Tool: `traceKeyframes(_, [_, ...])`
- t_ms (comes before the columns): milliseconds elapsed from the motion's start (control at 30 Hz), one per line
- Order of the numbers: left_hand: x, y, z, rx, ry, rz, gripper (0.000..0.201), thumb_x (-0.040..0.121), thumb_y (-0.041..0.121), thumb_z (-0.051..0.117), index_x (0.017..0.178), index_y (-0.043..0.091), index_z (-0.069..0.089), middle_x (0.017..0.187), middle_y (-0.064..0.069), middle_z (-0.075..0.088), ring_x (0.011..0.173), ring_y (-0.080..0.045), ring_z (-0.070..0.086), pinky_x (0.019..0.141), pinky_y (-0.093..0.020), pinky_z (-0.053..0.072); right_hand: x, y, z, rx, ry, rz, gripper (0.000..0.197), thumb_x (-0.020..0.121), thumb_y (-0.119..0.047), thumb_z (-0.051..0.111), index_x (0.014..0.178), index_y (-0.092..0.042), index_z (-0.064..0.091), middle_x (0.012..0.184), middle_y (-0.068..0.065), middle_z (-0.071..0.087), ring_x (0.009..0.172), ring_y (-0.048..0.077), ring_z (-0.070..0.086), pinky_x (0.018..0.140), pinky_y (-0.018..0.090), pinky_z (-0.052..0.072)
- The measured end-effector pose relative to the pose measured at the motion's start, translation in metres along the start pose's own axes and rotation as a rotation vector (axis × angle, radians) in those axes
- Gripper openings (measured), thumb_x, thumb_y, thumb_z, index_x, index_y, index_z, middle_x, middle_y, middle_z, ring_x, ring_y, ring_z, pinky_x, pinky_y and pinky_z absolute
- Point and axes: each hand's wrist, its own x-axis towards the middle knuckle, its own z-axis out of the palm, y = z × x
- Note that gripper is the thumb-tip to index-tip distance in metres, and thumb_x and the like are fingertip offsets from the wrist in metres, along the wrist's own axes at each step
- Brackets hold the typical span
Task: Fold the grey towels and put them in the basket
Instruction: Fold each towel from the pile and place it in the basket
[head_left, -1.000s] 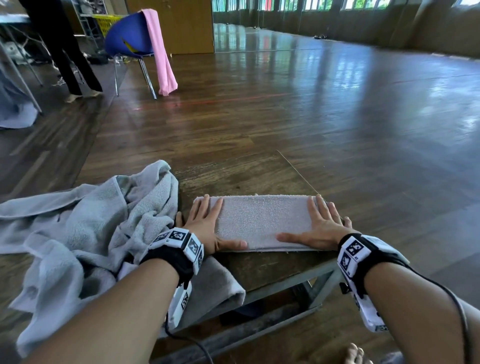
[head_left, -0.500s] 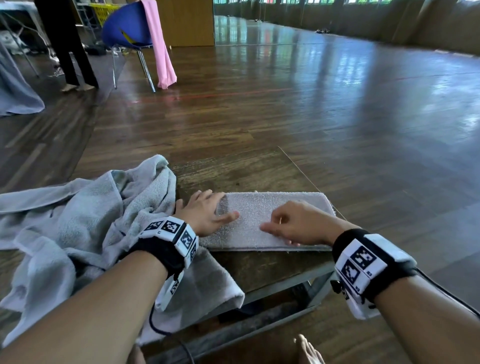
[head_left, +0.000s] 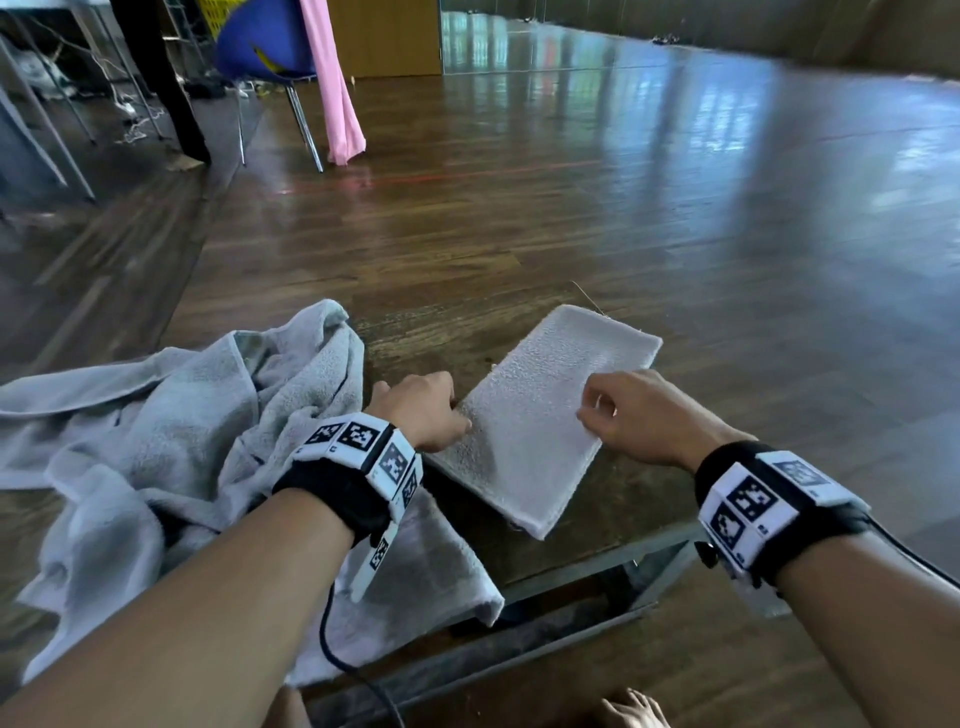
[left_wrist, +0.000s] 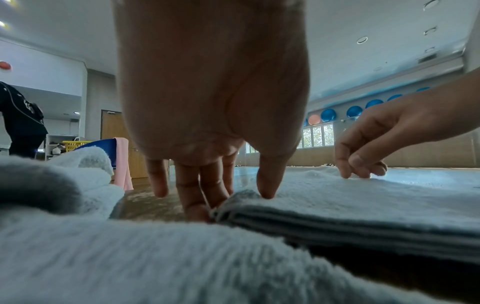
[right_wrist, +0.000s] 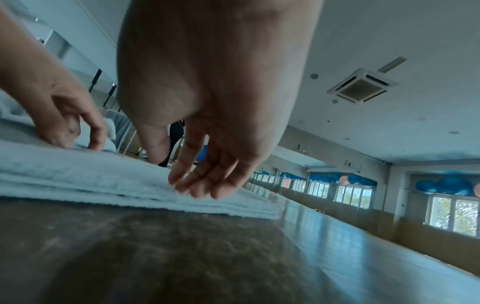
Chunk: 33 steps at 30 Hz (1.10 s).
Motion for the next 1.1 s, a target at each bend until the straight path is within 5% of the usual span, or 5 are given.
traceKeyframes(200, [-0.002, 0.002, -0.003, -0.168, -0.142, 0.054, 0.051, 0.088, 0.040, 0.062, 0.130, 0.020, 0.042, 0.126, -0.006, 0.058, 0.103, -0.022, 0.057, 0.088, -0.036, 0.047, 0.002, -0.001, 0.007, 0.035, -0.098, 0.005, 0.036, 0.101, -0.027, 0.051, 0.135, -0.016, 0.055, 0.126, 0.004, 0.051, 0.118, 0.024, 0.053, 0.102, 0.036, 0.043])
traceKeyframes(333, [-0.012, 0.008, -0.006, -0.350, -0.186, 0.138, 0.046, 0.088, 0.022, 0.059, 0.130, 0.027, 0.041, 0.093, -0.004, 0.063, 0.066, -0.017, 0.062, 0.060, -0.030, 0.051, -0.005, 0.007, 0.007, 0.113, -0.106, 0.009, 0.048, 0.099, -0.007, 0.046, 0.145, -0.018, 0.046, 0.153, 0.002, 0.038, 0.137, 0.023, 0.043, 0.113, 0.034, 0.036])
traceKeyframes(733, [-0.032, 0.002, -0.016, -0.196, -0.295, 0.289, 0.078, 0.071, -0.001, 0.080, 0.133, 0.037, 0.051, 0.116, -0.001, 0.058, 0.098, -0.021, 0.064, 0.086, -0.039, 0.058, -0.021, 0.015, 0.001, 0.054, -0.297, 0.000, 0.083, 0.087, 0.005, 0.054, 0.154, -0.040, 0.032, 0.164, 0.000, 0.007, 0.148, 0.026, 0.024, 0.117, 0.038, 0.035])
traceKeyframes(867, [-0.030, 0.003, -0.013, -0.238, -0.168, 0.352, 0.066, 0.073, -0.008, 0.072, 0.123, 0.034, 0.062, 0.106, 0.003, 0.059, 0.080, -0.008, 0.060, 0.063, -0.017, 0.049, -0.024, 0.017, 0.000, 0.080, -0.296, -0.022, 0.079, 0.088, -0.001, 0.059, 0.153, -0.040, 0.034, 0.163, -0.001, 0.005, 0.147, 0.026, 0.025, 0.116, 0.035, 0.034])
traceKeyframes(1100, [-0.019, 0.006, -0.008, -0.412, 0.383, 0.474, 0.008, 0.087, 0.016, 0.073, 0.094, 0.015, 0.071, 0.105, -0.001, 0.048, 0.097, -0.012, 0.048, 0.087, -0.018, 0.038, -0.026, 0.014, 0.002, 0.072, -0.291, -0.086, 0.097, 0.082, -0.009, 0.070, 0.158, -0.036, 0.016, 0.163, -0.014, -0.005, 0.151, 0.022, 0.008, 0.116, 0.039, 0.035])
